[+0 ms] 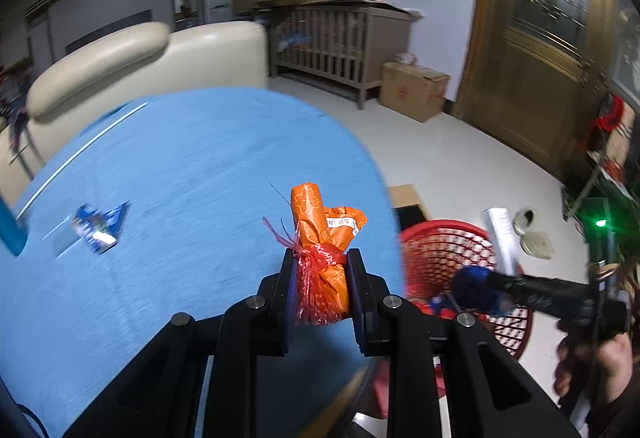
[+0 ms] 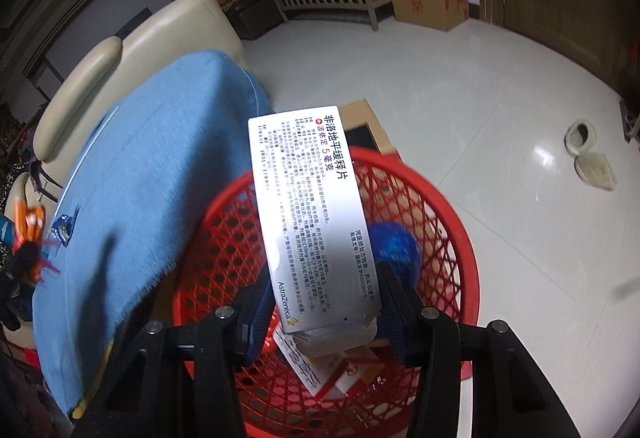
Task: Collect trash
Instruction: 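Open the right tool over the basket while the left tool releases the orange bag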
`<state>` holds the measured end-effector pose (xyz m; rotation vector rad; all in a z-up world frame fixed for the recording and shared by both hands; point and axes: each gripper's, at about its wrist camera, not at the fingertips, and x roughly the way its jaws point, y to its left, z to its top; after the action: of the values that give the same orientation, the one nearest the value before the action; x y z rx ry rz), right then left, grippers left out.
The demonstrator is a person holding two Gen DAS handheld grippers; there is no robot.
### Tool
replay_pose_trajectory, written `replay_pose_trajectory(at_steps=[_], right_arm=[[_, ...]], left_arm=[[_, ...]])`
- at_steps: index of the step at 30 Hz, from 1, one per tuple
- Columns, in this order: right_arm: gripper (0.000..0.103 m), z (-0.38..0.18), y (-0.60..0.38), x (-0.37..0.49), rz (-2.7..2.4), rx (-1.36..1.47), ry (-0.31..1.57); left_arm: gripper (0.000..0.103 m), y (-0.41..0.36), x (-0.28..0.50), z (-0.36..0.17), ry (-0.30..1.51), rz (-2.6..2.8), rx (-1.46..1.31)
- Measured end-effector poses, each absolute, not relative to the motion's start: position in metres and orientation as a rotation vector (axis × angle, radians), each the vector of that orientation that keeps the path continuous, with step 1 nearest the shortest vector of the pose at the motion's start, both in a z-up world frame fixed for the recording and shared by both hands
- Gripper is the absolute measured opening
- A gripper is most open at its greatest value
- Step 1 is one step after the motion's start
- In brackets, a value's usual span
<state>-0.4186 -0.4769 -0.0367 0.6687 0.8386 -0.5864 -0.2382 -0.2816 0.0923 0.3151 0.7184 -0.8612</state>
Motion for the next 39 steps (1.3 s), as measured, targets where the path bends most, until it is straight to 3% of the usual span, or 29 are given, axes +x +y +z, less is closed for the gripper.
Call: replay_pose_trajectory(at_steps=[11,27,31,33,39], right_arm=[[0.051,-0.046,-0.482,-0.432,-0.578,0.732,0.84],[0.052,-0.061,-0.492,-0.435,-0.569,0.761,0.871],[0.057,-0.063,-0.492,-0.433,-0.563,0.77,0.889],[0.066,-0.065,-0.494,-0.435,-0.567,0.791,0.889],[0.067,-0.051,-0.5,-0.444,-0.611,0.79,0.836]], left_arm=[[0.024,-0.353,-0.284,0.078,0.774,-1.072,0.415],[0.024,-0.376,-0.291,0.061,0.824,-1.091,0.482],[0.024,-0.38,-0.289,0.059,0.83,-1.089,0.486],[0.024,-0.381,-0.289,0.058,0.833,-1.087,0.488],[0.024,-0.382,-0.288,0.054,0.845,-1.08,0.491]])
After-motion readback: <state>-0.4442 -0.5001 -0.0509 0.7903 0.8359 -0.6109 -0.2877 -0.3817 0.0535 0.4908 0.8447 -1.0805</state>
